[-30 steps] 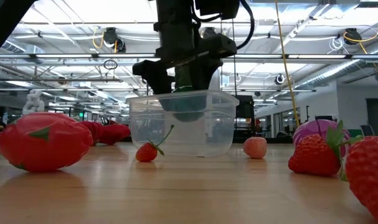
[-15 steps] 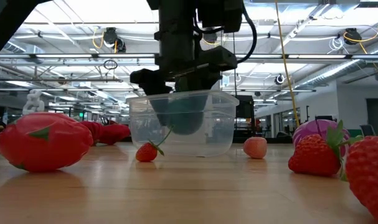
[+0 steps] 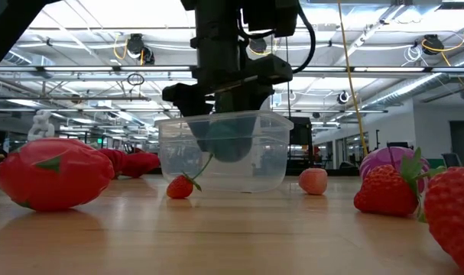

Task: Pick and placing Produce into tupperware
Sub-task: Put the green watermelon into the transparent container, then put the pink dragon fruit into the transparent container

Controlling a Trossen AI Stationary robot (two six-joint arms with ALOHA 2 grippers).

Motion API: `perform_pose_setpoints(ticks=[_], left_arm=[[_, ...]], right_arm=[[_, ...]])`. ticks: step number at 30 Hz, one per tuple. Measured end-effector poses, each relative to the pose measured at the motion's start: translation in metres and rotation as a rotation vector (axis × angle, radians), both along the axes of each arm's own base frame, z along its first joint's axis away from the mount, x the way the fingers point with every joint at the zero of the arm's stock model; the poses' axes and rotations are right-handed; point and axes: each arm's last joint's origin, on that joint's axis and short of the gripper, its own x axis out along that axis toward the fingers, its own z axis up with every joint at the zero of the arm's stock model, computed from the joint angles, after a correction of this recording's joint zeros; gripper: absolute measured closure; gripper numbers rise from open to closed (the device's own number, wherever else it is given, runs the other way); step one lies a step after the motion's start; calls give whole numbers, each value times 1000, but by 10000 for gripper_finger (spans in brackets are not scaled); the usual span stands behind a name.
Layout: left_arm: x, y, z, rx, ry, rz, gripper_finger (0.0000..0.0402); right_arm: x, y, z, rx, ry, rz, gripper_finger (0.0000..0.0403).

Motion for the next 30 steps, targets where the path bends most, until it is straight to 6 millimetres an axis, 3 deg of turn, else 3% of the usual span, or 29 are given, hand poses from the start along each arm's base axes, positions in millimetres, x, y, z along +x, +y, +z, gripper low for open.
perform_pose_setpoints(ticks=[7, 17, 24, 27, 30], left_arm=[[0, 0, 0, 3, 0, -24, 84], [1, 0, 0, -6, -5, -38, 6], [0, 0, 1, -6, -6, -37, 6], [-1, 1, 9, 10, -25, -36, 7], [-7, 2, 30, 37, -78, -36, 7]], right_arm=[[0, 0, 0, 0, 0, 0, 220], [0, 0, 0, 0, 0, 0, 220], [0, 0, 0, 15, -11, 2, 220], [0, 0, 0, 17, -12, 2, 220], [0, 0, 0, 18, -12, 2, 220]])
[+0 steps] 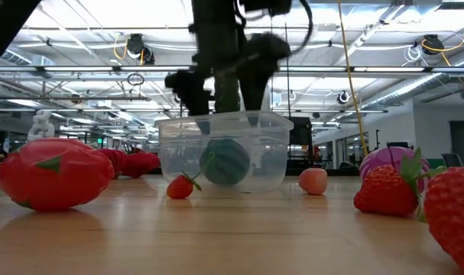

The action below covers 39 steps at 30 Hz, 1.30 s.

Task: Pick and placing Produce into tupperware
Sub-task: Put the pink dragon fruit into the transparent container

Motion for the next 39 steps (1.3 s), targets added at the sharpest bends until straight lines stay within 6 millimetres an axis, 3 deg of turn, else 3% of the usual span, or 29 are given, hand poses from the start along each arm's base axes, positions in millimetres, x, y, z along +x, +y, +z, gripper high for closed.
perform_pose_setpoints(ticks=[5, 10, 12, 15, 21, 32, 39], left_arm=[[-24, 5, 62, 79, -167, 22, 7], [-67, 0, 131, 161, -362, 14, 7], [-83, -9, 151, 164, -424, -15, 7], [-100, -27, 165, 166, -465, -73, 7], [-116, -72, 152, 144, -344, -219, 7], [-116, -162, 88, 24, -94, -361, 7], [-117, -179, 56, 95, 83, -511, 7]], right_arm=[[0, 0, 0, 0, 0, 1, 220], [0, 0, 0, -2, 1, 1, 220], [0, 0, 0, -3, -1, 0, 220], [-1, 0, 1, -3, -5, 1, 220], [-3, 0, 1, -2, -9, 1, 220], [-3, 0, 1, 2, -8, 2, 220], [-2, 3, 1, 56, -45, 23, 220]])
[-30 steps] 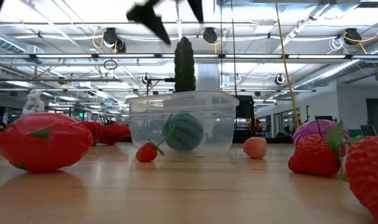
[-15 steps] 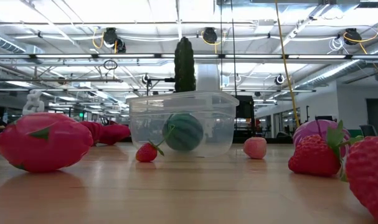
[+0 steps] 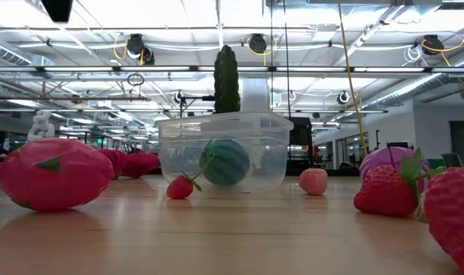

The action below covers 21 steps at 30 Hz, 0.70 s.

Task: Pick and placing Produce into tupperware
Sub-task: Put the pink dragon fruit into the transparent container

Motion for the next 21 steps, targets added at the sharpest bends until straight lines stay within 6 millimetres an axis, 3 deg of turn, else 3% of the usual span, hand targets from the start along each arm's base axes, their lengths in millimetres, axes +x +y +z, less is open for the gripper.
perform_pose_setpoints(ticks=[6, 13, 21], left_arm=[[3, 0, -14, 106, 54, -124, 7], [4, 1, -13, 193, 9, -173, 7], [9, -9, -28, 85, -27, -225, 7]], right_arm=[[1, 3, 0, 43, -29, 22, 220], [1, 7, 0, 91, -58, 56, 220], [2, 14, 0, 100, -61, 98, 220]])
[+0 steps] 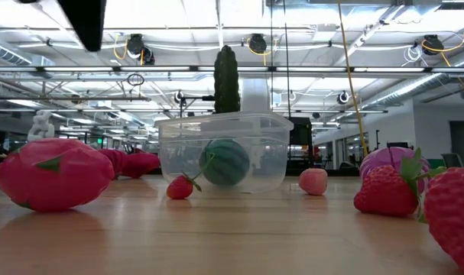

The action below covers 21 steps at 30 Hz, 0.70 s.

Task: Pick and placing Produce into tupperware
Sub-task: Put the pink dragon fruit into the transparent container

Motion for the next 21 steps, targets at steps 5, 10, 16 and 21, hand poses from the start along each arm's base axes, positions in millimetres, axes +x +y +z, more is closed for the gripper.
perform_pose_setpoints(ticks=[5, 10, 16, 21], left_arm=[[-2, -3, -17, -49, 29, 7, 7], [3, -7, -23, -102, -7, -17, 7], [5, -2, -23, -78, -11, -15, 7], [5, -2, -23, -96, -5, -14, 7]], right_arm=[[0, 3, 0, -2, 1, 19, 220], [0, 3, 0, -2, 4, 20, 220], [1, 3, -3, -3, 32, 20, 220], [1, 3, -6, -1, 67, 20, 220]])
